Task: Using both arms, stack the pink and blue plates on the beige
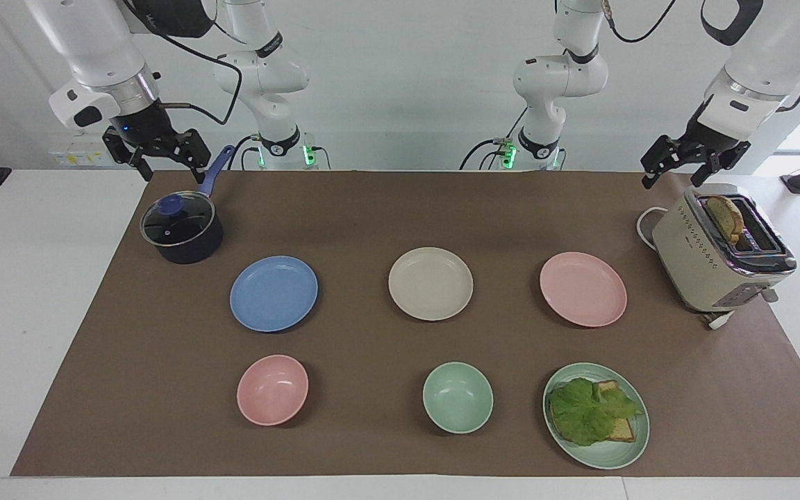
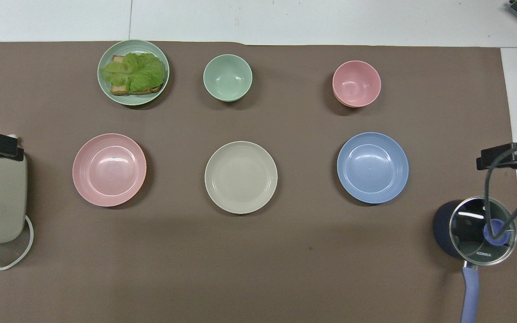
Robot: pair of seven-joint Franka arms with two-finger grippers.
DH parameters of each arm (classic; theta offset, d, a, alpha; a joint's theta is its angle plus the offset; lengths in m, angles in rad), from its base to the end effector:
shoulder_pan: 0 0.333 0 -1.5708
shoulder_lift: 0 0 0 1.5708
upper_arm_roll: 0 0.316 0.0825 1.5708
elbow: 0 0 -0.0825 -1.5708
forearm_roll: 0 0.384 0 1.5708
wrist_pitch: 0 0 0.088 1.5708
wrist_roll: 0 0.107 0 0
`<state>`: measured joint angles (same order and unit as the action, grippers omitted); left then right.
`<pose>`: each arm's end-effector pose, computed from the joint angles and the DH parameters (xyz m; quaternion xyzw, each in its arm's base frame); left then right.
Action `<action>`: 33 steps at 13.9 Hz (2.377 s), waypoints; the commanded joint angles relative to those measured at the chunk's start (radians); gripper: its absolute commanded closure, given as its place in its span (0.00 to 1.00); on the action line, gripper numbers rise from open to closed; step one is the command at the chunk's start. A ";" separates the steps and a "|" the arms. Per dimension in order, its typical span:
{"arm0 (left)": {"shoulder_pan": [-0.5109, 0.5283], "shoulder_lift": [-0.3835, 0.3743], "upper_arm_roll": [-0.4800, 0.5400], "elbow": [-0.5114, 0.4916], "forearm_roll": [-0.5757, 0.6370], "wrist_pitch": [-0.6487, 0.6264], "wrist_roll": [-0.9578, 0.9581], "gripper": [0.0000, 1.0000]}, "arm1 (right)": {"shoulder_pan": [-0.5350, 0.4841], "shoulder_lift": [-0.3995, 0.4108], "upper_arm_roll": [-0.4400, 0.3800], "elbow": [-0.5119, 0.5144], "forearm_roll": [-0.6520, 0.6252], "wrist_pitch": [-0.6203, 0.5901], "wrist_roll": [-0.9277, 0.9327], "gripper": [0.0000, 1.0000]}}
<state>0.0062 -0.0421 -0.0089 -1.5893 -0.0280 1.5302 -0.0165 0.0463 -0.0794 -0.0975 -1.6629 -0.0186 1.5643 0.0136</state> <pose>0.5372 -0.0047 0.6353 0.9998 0.0065 -0.0086 0.0137 0.5273 -0.0311 0.6233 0.9994 -0.0322 -0.0099 0.0053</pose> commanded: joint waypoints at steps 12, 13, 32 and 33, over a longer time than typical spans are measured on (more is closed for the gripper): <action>0.037 0.039 0.010 -0.391 0.005 0.444 0.020 0.00 | -0.005 -0.025 0.007 -0.028 -0.004 0.005 0.003 0.00; 0.037 0.071 0.010 -0.393 0.006 0.459 0.021 0.00 | -0.005 -0.025 0.007 -0.028 -0.003 0.003 0.003 0.00; 0.083 0.234 0.010 -0.523 0.008 0.671 0.081 0.52 | -0.006 -0.026 0.007 -0.029 -0.003 -0.009 0.005 0.00; 0.084 0.232 0.010 -0.523 0.008 0.671 0.084 0.56 | -0.006 -0.026 0.007 -0.029 -0.003 -0.009 0.003 0.00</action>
<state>0.0698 0.2045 0.0049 -2.0883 -0.0255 2.1853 0.0427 0.0463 -0.0807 -0.0975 -1.6663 -0.0186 1.5603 0.0137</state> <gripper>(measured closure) 0.498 0.000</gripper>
